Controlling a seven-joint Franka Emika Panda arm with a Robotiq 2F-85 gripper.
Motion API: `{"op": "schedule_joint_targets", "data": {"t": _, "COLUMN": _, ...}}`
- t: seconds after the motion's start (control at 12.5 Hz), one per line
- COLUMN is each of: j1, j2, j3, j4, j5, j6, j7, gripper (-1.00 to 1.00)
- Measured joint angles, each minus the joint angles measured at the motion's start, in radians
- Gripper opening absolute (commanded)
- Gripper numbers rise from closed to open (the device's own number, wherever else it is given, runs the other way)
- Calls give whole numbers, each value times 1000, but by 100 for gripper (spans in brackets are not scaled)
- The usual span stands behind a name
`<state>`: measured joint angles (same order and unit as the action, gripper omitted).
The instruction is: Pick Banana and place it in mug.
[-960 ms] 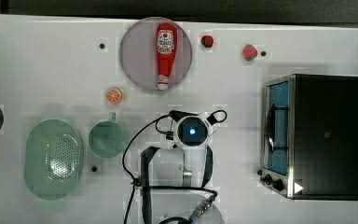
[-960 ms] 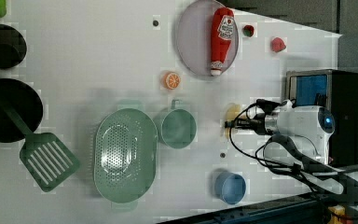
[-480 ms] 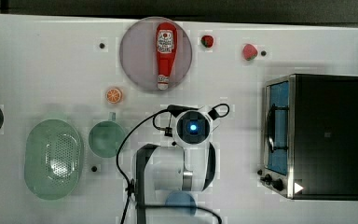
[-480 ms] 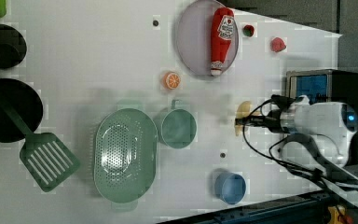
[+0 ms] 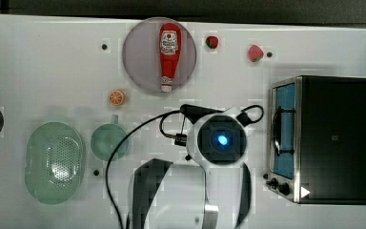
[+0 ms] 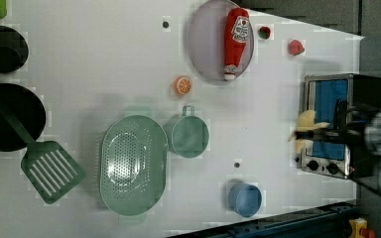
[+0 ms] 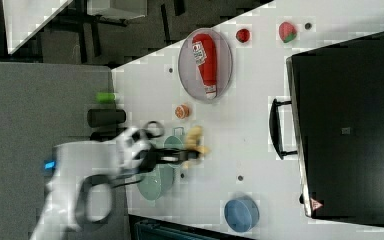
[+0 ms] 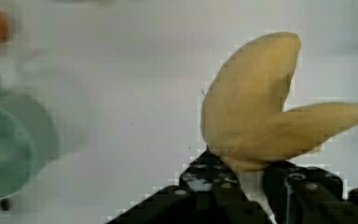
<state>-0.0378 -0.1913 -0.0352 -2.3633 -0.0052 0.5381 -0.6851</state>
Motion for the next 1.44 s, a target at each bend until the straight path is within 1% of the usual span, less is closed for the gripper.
{"op": "schedule_joint_targets", "data": {"t": 0.16, "j1": -23, "j2": -65, "j3": 30, "j4": 105, "j5": 6, "j6": -57, "j7": 0, "gripper": -49}}
{"op": "schedule_joint_targets", "data": {"t": 0.24, "j1": -27, "j2": -92, "j3": 41, "j4": 135, "j5": 2, "j6": -94, "j7": -1, "gripper": -49}}
{"op": "schedule_joint_targets", "data": {"t": 0.4, "j1": -5, "j2": -136, "j3": 44, "j4": 145, "j5": 2, "j6": -112, "j7": 9, "gripper": -49}}
{"op": "schedule_joint_targets", "data": {"t": 0.48, "j1": -6, "j2": -147, "j3": 64, "j4": 145, "j5": 8, "j6": -121, "j7": 35, "gripper": -49}}
{"op": "schedule_joint_targets", "data": {"t": 0.56, "j1": -15, "j2": -148, "j3": 97, "j4": 145, "j5": 37, "j6": -149, "j7": 76, "gripper": -49}}
{"op": "schedule_joint_targets", "data": {"t": 0.64, "j1": -10, "j2": -147, "j3": 128, "j4": 145, "j5": 56, "j6": -173, "j7": 124, "gripper": -49}}
{"op": "schedule_joint_targets", "data": {"t": 0.8, "j1": -2, "j2": -137, "j3": 230, "j4": 145, "j5": 100, "j6": -178, "j7": 241, "gripper": -49}}
{"op": "schedule_joint_targets", "data": {"t": 0.96, "j1": 20, "j2": -91, "j3": 333, "j4": 146, "j5": 119, "j6": -195, "j7": 370, "gripper": -49}}
{"op": "schedule_joint_targets", "data": {"t": 1.12, "j1": 51, "j2": 0, "j3": 408, "j4": 141, "j5": 132, "j6": -146, "j7": 492, "gripper": -49}}
{"op": "schedule_joint_targets", "data": {"t": 1.28, "j1": 59, "j2": 105, "j3": 466, "j4": 129, "j5": 140, "j6": -77, "j7": 578, "gripper": -49}}
{"op": "schedule_joint_targets", "data": {"t": 1.44, "j1": 62, "j2": 206, "j3": 495, "j4": 127, "j5": 136, "j6": 13, "j7": 642, "gripper": -49}}
